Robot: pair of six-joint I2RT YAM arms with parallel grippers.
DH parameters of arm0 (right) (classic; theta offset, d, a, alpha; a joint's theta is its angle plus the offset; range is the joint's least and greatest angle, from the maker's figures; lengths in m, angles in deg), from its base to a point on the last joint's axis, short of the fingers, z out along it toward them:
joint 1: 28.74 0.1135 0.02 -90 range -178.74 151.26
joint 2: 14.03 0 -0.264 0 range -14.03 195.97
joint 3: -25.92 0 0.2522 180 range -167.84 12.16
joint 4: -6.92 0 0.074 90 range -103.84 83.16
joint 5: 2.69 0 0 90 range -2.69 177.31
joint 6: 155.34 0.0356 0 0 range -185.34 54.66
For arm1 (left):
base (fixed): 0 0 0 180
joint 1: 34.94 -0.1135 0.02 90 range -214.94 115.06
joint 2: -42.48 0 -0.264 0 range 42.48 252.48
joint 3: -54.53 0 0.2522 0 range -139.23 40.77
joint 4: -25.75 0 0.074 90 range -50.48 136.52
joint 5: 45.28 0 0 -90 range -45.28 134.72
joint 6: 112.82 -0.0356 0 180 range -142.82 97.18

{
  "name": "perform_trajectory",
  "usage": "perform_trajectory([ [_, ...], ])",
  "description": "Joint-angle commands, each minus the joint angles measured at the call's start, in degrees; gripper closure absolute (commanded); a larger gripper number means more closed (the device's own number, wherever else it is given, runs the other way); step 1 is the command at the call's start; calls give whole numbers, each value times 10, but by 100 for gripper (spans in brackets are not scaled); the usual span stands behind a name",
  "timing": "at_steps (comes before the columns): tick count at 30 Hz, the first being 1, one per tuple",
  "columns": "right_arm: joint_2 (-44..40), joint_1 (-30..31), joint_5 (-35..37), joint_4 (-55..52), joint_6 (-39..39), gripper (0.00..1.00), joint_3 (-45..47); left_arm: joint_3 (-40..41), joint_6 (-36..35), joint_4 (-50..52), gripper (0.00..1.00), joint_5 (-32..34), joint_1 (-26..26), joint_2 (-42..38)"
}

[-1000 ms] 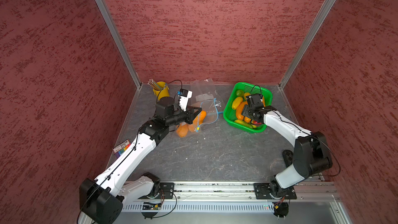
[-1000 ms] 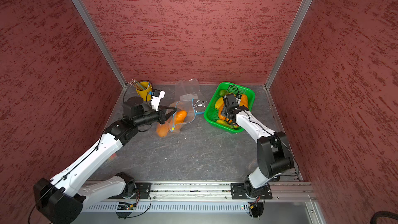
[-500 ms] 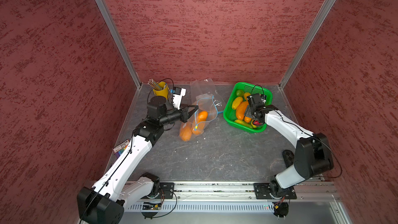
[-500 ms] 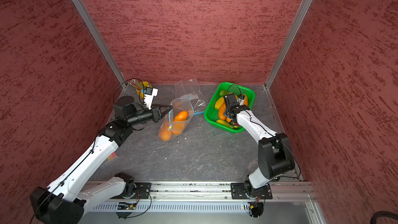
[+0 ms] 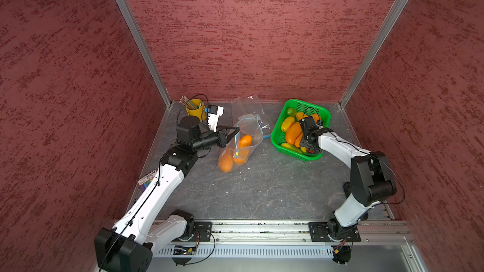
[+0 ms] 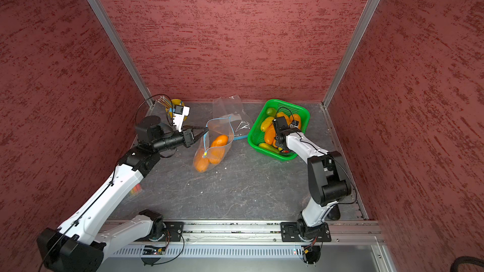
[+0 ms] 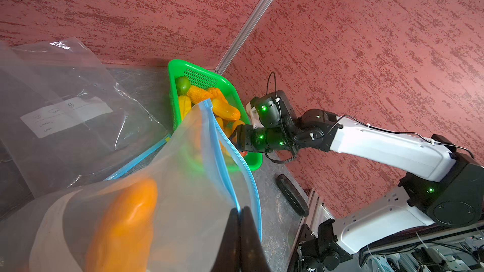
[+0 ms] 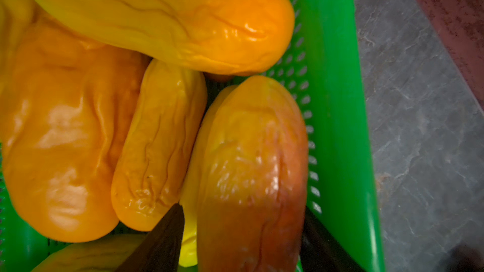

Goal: Place the mango in a zip-top bag and seal the zipper
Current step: Pick up the mango from the basket, then place the mango in the zipper food storage bag.

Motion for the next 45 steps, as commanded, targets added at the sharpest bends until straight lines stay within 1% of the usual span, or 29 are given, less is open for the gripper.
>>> perform_trajectory([
  [1, 2, -3, -29, 28, -10, 47, -12, -10, -9, -3, 100, -2, -4, -3],
  [4, -14, -3, -39, 29, -21, 61, -18, -9, -12, -2, 100, 0, -4, -6],
  [6, -39, -3, -53, 29, -23, 66, -24, -10, -12, -2, 100, 2, -4, -4],
  [9, -114, 3, -111, 77, -33, 71, -19, -11, -11, 1, 100, 0, -4, 3],
  [12, -223, 33, -215, 224, -31, 76, 25, -14, -8, 1, 100, -4, -4, 13],
  [14, -287, 75, -288, 386, -4, 79, 77, -15, -7, 2, 100, -5, -4, 17],
  [15, -306, 102, -301, 457, 2, 79, 98, -15, -7, 2, 100, -6, -4, 18],
  [16, -319, 137, -298, 518, 3, 79, 113, -15, -8, 1, 100, -6, -4, 20],
  [17, -323, 175, -288, 565, -4, 77, 122, -16, -8, 2, 100, -5, -4, 21],
  [19, -313, 232, -279, 631, -28, 75, 129, -16, -6, 2, 100, -6, -4, 24],
  [21, -287, 269, -284, 681, -46, 74, 128, -15, -5, 0, 100, -7, -4, 26],
  [22, -269, 283, -289, 692, -55, 74, 121, -15, -5, 0, 100, -7, -5, 27],
  [25, -212, 306, -278, 672, -80, 73, 87, -17, -5, 4, 100, -5, -5, 29],
  [29, -172, 310, -267, 679, -90, 66, 79, -18, -7, 5, 100, -2, -6, 27],
  [30, -167, 309, -262, 678, -91, 57, 79, -18, -7, 6, 100, -2, -8, 27],
  [31, -164, 310, -260, 679, -94, 45, 79, -18, -6, 5, 100, -2, -10, 27],
  [34, -173, 309, -247, 665, -99, 19, 81, -18, -5, 6, 100, -2, -13, 27],
  [35, -179, 309, -242, 658, -102, 8, 83, -18, -5, 6, 100, -1, -15, 26],
  [36, -191, 309, -229, 649, -106, 2, 86, -18, -5, 8, 100, -2, -16, 26],
  [40, -259, 292, -172, 602, -113, 2, 109, -21, -7, 14, 100, 4, -20, 23],
  [43, -316, 243, -119, 510, -108, 2, 128, -22, -7, 16, 100, 7, -25, 21],
  [45, -333, 202, -57, 409, -119, 2, 126, -22, -4, 14, 100, 6, -30, 21],
])
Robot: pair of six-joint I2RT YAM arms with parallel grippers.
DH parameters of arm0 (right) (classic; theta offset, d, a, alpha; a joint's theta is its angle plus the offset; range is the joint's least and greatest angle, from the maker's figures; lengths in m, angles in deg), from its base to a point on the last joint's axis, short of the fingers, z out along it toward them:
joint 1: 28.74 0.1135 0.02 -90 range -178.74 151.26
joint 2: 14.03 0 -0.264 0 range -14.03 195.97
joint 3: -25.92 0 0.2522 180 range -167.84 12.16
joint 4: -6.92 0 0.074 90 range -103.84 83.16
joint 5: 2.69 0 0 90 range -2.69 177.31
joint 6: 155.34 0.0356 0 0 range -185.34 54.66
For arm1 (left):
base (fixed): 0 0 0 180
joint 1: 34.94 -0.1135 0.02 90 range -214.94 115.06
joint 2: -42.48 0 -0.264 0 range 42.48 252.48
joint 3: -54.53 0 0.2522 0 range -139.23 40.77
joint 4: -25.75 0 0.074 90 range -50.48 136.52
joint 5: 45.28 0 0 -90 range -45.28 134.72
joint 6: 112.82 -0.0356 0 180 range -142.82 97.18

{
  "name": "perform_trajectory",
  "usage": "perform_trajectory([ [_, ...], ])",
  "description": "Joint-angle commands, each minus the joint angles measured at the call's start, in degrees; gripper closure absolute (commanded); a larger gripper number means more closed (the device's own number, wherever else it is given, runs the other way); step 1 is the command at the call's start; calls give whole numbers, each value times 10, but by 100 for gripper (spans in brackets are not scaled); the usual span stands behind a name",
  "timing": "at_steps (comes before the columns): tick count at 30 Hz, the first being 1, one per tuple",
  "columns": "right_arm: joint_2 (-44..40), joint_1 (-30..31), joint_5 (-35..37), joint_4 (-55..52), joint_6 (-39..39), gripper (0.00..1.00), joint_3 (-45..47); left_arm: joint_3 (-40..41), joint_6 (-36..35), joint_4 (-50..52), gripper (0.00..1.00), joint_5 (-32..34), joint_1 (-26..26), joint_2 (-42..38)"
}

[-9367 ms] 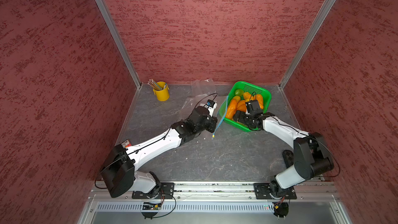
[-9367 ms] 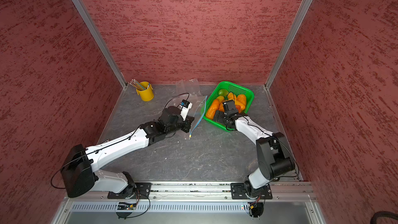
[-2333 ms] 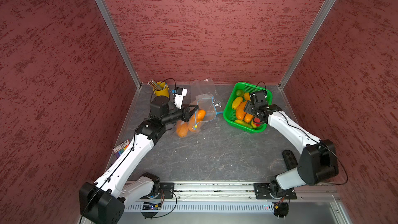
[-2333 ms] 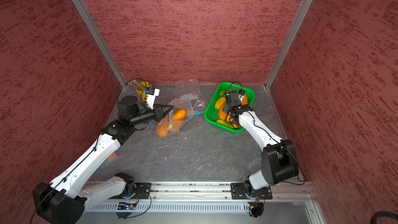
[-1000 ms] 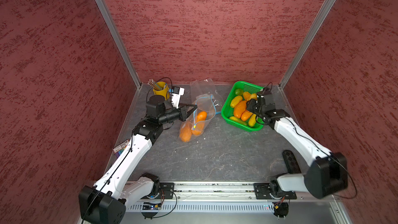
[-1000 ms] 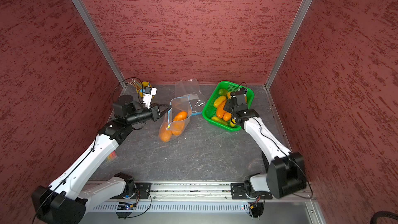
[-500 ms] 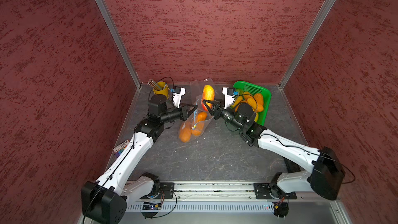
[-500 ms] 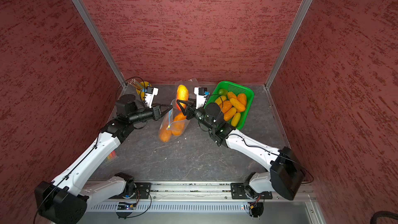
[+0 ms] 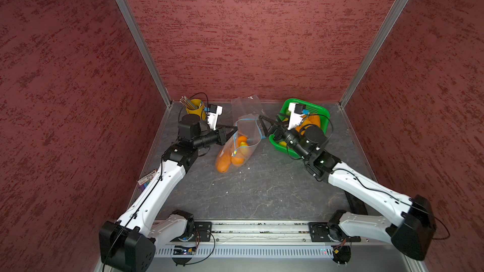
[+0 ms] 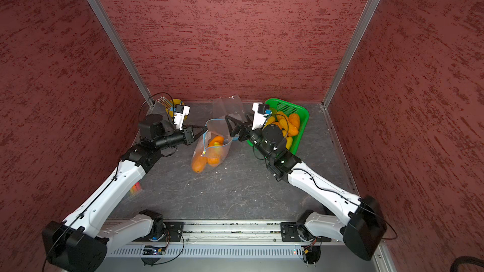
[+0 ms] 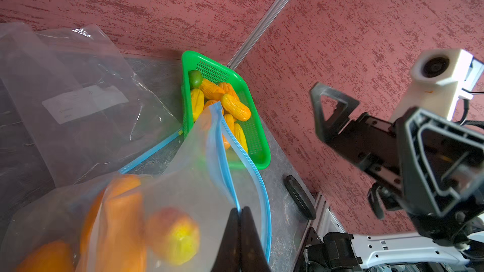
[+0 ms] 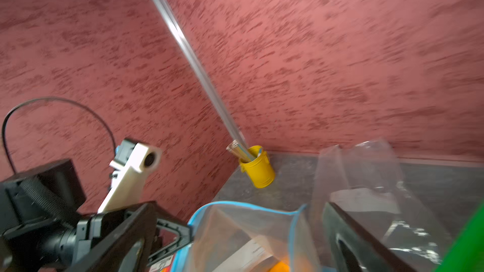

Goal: Place the mango in a zip-top bag and seal the zipper
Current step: Place the mango in the zipper food storage bag, then pick up the mango from the basket.

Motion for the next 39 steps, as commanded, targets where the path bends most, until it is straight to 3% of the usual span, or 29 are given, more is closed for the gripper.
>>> perform_trajectory([
  [1, -21, -65, 123, -175, -20, 2, 2, -17, -2, 1, 100, 0, -8, -7],
  [6, 74, -173, 146, -365, -67, 2, -77, -15, 5, -7, 100, -5, -17, -10],
  [11, 218, -238, 143, -445, -123, 1, -163, -14, 5, -6, 100, -5, -21, -12],
  [16, 322, -269, 187, -456, -191, 2, -208, -16, 5, -5, 100, -10, -24, -9],
  [26, 437, -310, 157, -414, -278, 2, -249, -16, 7, -7, 100, -16, -26, -4],
  [29, 455, -311, 142, -413, -279, 14, -258, -16, 7, -7, 100, -17, -27, -2],
  [35, 426, -311, 133, -415, -268, 49, -262, -16, 8, -7, 100, -16, -29, 0],
  [39, 358, -311, 107, -412, -254, 60, -256, -16, 8, -7, 100, -18, -29, 1],
])
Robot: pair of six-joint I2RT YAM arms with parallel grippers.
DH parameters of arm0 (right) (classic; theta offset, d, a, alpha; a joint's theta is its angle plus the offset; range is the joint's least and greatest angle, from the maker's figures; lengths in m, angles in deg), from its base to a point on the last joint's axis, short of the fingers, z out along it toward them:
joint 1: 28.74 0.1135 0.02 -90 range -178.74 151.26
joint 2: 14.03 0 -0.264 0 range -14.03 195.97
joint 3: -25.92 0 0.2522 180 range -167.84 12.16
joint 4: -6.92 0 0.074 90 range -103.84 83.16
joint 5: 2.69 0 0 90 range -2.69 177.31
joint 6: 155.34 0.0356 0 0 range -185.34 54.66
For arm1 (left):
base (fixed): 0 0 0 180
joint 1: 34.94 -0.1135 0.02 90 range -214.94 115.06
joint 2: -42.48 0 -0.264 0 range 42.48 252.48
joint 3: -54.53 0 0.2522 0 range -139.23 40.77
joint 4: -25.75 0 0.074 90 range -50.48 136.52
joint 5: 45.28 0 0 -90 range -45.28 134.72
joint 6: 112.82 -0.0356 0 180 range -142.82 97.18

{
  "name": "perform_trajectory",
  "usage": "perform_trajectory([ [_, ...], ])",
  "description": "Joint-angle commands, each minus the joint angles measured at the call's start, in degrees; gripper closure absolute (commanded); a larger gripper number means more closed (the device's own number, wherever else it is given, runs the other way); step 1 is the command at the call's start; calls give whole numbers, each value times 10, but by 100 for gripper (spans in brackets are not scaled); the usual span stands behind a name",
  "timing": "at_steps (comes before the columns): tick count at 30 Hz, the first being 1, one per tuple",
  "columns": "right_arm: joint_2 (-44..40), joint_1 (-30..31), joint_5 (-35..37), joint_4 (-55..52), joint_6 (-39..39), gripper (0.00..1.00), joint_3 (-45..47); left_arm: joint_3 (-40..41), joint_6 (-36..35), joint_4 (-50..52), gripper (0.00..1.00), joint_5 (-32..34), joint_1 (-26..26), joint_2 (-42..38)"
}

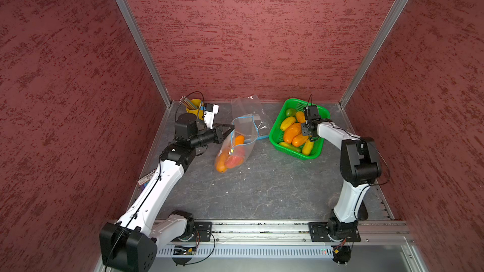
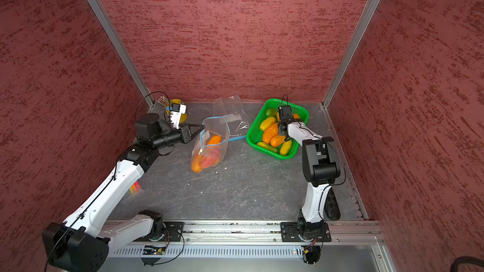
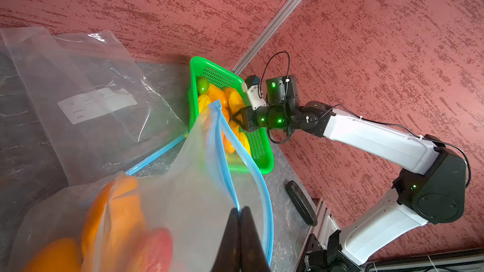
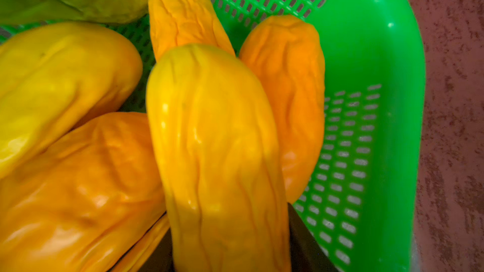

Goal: Place the mango in a zip-top bag and seal the zipper
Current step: Pick up the mango from the basket, then place the mango in the zipper food storage bag.

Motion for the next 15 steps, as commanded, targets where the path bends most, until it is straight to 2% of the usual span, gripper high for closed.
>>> perform_trajectory([
  [1, -90, 0, -40, 11, 20, 62, -7, -15, 2, -7, 100, -8, -6, 2],
  [5, -205, 7, -161, 54, 101, 70, 24, -16, 2, -6, 100, -10, -7, 3],
  [6, -246, 18, -205, 98, 129, 72, 51, -17, 1, -3, 100, -11, -8, 3],
  [8, -350, 83, -254, 246, 195, 73, 145, -19, 2, -3, 100, -14, -11, 3],
  [11, -423, 211, -251, 440, 266, 71, 242, -17, 7, -8, 100, -17, -14, 6],
  [15, -389, 336, -215, 585, 283, 69, 276, -16, 9, -9, 100, -20, -16, 13],
])
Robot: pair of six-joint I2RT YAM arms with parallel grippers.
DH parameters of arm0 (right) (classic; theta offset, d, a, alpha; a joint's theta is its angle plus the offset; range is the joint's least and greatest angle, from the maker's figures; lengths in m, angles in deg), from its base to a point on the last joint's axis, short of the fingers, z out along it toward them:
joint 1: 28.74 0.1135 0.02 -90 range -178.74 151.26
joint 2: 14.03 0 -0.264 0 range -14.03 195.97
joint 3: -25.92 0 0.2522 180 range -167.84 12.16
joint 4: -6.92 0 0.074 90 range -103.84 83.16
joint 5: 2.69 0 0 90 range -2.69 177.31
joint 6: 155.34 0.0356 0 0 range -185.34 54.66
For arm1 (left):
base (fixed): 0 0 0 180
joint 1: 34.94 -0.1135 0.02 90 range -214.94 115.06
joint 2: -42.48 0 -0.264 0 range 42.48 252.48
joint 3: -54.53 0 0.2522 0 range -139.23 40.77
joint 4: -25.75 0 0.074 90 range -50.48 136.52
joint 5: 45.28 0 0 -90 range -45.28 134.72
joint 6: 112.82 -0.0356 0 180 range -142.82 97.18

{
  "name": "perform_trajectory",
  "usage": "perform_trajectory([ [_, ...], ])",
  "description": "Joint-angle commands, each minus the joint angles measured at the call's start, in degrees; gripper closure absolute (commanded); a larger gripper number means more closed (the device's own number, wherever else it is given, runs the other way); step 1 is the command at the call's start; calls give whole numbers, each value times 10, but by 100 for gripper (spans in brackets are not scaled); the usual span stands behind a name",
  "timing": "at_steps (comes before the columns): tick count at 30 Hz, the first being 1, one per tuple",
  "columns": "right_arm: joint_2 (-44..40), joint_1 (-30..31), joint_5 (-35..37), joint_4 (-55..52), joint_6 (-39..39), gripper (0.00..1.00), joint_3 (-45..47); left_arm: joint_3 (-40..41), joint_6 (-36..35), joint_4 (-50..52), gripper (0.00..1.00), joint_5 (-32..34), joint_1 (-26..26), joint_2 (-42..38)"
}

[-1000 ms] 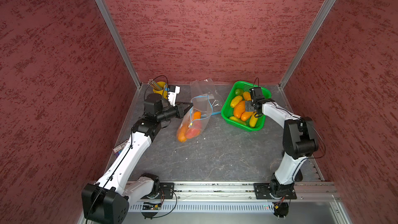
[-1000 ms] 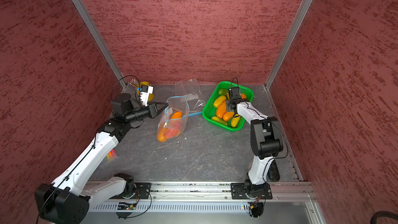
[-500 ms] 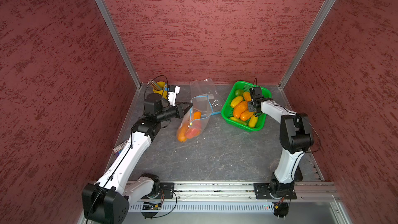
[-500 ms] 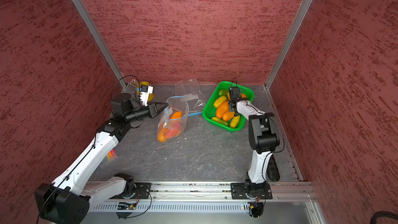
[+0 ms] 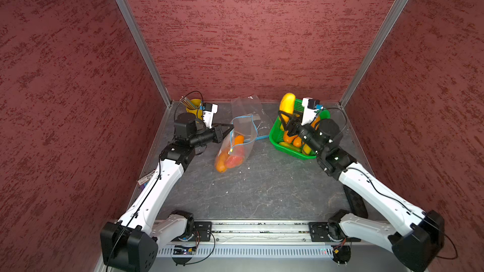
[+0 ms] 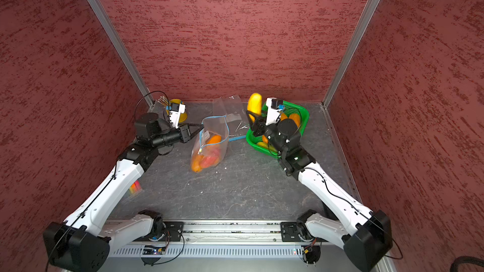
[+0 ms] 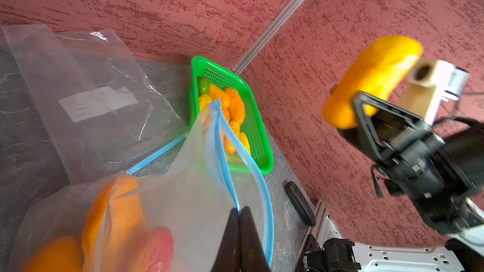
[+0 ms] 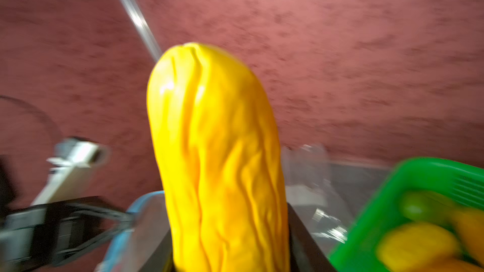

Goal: Place the mango in a zip-top bag and seal the zipper
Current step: Place the mango in the zipper food storage bag, then pick up the mango from the basket.

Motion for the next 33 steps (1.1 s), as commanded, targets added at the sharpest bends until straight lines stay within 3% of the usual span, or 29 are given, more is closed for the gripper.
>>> perform_trajectory([
  [1, 71, 61, 6, 167, 45, 68, 15, -17, 3, -8, 100, -11, -5, 8],
  [9, 228, 93, 1, 197, 42, 61, -60, -16, 5, -11, 100, -13, -16, 7],
  [11, 243, 93, 2, 188, 38, 51, -71, -16, 7, -11, 100, -14, -17, 6],
  [15, 239, 93, 14, 163, 35, 3, -73, -15, 8, -13, 100, -15, -20, 6],
  [19, 191, 87, 39, 89, 26, 1, -77, -15, 9, -12, 100, -16, -22, 5],
  [23, 83, 64, 110, -12, 38, 1, -42, -17, 9, -9, 100, -15, -25, 4],
  [25, 39, 23, 162, -110, 95, 1, -15, -16, 14, -13, 100, -20, -29, 5],
  [29, 25, -103, 145, -279, 186, 2, 14, -15, 21, -18, 100, -28, -37, 5],
  [33, 98, -177, 138, -408, 196, 16, -32, -15, 21, -19, 100, -27, -40, 1],
])
